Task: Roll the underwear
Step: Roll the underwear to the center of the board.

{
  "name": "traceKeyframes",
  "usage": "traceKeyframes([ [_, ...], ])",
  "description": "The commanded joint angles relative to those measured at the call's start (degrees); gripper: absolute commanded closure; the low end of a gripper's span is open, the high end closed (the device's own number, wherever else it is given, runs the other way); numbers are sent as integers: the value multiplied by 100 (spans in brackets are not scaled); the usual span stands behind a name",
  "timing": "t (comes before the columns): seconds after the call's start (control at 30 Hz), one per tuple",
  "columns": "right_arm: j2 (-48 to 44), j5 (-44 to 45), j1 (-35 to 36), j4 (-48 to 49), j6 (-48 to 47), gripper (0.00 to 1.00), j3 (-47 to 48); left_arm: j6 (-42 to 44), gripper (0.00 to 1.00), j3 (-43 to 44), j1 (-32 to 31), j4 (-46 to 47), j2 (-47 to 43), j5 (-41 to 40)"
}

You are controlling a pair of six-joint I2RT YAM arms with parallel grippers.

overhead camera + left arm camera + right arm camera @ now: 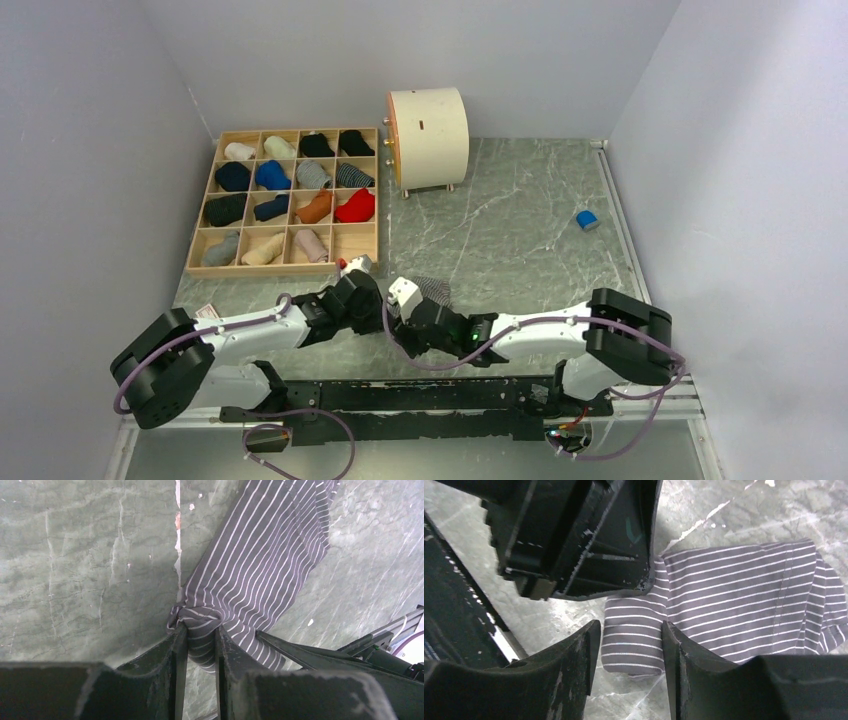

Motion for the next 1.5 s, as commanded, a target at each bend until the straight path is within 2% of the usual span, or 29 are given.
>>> traceKeyframes([
  [0.0, 118, 345, 55, 81, 84, 50, -109, 170, 73, 1, -9, -460, 88, 22],
  [0.07, 97, 375, 60, 47, 185, 54, -237, 169, 73, -9, -14, -460, 56, 32],
  [0.17, 29, 296, 56, 60, 381, 65, -415, 161, 71, -9, -10, -420, 7, 88],
  [0.3, -3, 29, 44, 308, 859, 80, -795, 124, 59, 65, -15, -499, -90, 140],
  [0.4, -157, -333, -97, 779, 1416, 84, -1211, 91, 47, 101, -9, -520, -296, 132],
  [0.57, -244, -1108, -600, 1836, 2001, 84, -1768, 40, 27, -126, -8, -164, -709, 216],
  [0.77, 135, -2105, -1344, 2420, 2199, 83, -1831, -100, 22, -499, -10, 390, -679, 313],
  [0.97, 314, -2562, -1737, 2744, 2272, 83, -2008, -646, 28, -778, -11, 791, -209, 290],
  [1.1, 423, -2636, -1784, 2672, 2243, 80, -1948, -1038, 28, -1084, -10, 1667, 98, 308],
  [1.17, 491, -2701, -1806, 2673, 2230, 79, -1885, -1186, 35, -1115, -8, 1839, 333, 340],
  [1.27, 562, -2780, -1829, 2616, 2221, 78, -1790, -1315, 55, -1100, -14, 1832, 584, 324],
  [1.33, 524, -2820, -1832, 2478, 2130, 77, -1713, -1366, 66, -1100, -16, 1758, 637, 292],
  [1.47, 48, -2556, -1826, 1594, 1745, 64, -1382, -1287, 70, -1027, -45, 1539, 459, 290],
])
